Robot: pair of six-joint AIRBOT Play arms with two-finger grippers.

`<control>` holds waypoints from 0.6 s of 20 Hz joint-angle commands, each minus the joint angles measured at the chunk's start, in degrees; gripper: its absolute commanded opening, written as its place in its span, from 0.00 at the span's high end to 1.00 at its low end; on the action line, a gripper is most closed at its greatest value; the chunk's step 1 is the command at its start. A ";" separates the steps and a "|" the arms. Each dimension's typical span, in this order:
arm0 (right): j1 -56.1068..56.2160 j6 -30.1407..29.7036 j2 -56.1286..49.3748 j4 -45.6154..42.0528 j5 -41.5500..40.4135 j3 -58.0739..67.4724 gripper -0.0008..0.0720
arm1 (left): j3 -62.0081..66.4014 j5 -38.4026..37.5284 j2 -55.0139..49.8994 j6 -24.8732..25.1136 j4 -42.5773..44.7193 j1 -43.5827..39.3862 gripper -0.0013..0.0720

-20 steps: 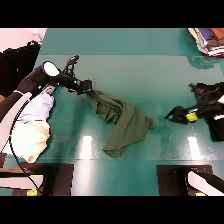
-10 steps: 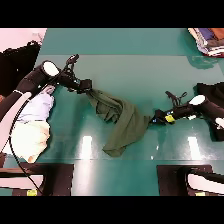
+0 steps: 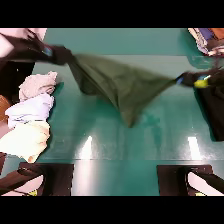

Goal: Fold the shirts.

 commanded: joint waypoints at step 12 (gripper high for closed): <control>-14.53 3.10 5.92 -0.61 11.56 39.15 0.97 | 17.51 -18.71 14.36 0.46 -5.92 0.02 0.95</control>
